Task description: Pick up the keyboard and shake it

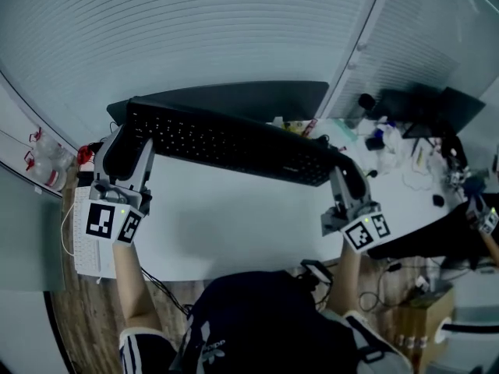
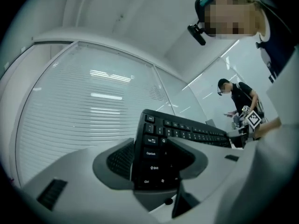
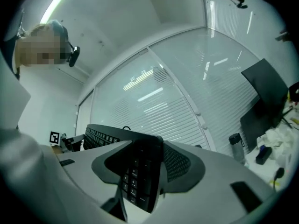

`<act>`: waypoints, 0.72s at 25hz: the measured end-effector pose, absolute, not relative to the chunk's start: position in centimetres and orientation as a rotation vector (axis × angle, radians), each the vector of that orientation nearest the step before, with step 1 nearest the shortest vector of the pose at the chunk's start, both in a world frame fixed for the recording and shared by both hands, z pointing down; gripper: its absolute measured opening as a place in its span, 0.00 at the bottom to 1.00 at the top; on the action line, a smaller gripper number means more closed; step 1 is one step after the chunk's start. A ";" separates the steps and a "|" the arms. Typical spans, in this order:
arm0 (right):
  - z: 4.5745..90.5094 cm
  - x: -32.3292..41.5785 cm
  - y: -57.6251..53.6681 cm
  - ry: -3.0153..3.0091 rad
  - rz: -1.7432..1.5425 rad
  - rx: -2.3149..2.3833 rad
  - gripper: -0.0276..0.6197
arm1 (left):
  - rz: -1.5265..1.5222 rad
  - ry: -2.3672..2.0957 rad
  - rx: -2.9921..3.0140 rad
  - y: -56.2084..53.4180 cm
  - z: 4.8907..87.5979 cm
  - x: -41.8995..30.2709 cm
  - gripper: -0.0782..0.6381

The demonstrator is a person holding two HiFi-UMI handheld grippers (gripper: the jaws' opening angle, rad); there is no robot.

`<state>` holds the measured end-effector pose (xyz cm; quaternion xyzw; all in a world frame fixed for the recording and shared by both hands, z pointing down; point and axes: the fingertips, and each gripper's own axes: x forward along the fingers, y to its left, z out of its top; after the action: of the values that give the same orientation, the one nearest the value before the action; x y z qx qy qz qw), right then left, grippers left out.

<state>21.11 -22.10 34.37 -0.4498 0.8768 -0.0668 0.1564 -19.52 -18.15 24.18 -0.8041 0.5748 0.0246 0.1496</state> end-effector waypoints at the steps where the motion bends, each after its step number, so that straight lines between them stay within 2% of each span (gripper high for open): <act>1: 34.5 21.0 -22.1 2.513 -0.194 -1.306 0.33 | 0.073 1.662 -2.315 -18.2 24.3 -19.4 0.41; 11: 33.3 20.9 -21.5 2.568 -0.156 -1.260 0.32 | 0.116 1.645 -2.319 -17.2 23.3 -20.0 0.41; 18: 34.8 21.5 -22.0 2.529 -0.266 -1.277 0.32 | 0.084 1.643 -2.341 -17.5 24.1 -19.3 0.40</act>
<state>21.50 -21.98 34.84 -0.4438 0.8790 -0.0924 0.1475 -19.33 -17.49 24.11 -0.8101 0.5686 0.0290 0.1399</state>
